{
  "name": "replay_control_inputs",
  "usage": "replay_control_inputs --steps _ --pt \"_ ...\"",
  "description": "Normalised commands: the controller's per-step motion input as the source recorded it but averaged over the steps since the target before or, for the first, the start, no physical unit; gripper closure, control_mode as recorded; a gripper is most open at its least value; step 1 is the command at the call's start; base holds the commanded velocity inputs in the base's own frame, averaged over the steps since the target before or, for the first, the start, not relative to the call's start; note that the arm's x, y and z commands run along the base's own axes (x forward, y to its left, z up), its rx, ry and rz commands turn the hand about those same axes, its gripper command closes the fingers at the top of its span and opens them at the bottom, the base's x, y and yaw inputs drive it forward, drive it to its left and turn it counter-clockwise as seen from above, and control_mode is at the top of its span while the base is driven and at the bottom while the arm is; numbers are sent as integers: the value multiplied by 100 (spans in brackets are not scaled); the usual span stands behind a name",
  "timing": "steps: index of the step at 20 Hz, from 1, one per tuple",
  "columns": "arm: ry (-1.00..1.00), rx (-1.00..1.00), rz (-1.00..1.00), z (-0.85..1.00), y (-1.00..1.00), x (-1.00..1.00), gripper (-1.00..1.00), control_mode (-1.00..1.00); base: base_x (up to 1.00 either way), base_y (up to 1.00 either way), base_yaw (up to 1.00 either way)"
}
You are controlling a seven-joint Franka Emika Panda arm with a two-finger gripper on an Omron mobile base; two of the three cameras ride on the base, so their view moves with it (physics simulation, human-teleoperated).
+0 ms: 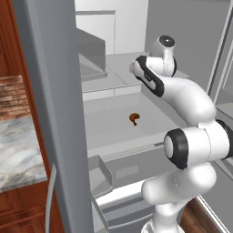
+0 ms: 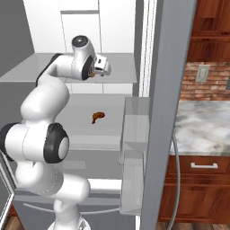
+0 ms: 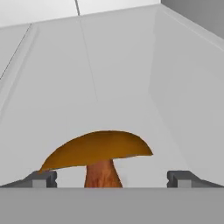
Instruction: Place one mushroom and one chicken drumstick in each tupperware on the nearby counter, to pack two identical lunches.
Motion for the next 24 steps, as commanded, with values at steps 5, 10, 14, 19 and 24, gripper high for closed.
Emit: replay_control_inputs --steps 5,10,14,19,24 --pt "0 -1 0 -22 0 7 -100 -100 0 0 0" --pt "0 -3 0 -51 12 -22 -100 -100 0 0 0" --pt "0 -4 0 -59 23 -16 100 -100 0 0 0" --pt "0 -1 0 -39 5 -1 100 -100 0 0 0" --pt "0 0 0 -28 0 0 100 -100 0 0 0"
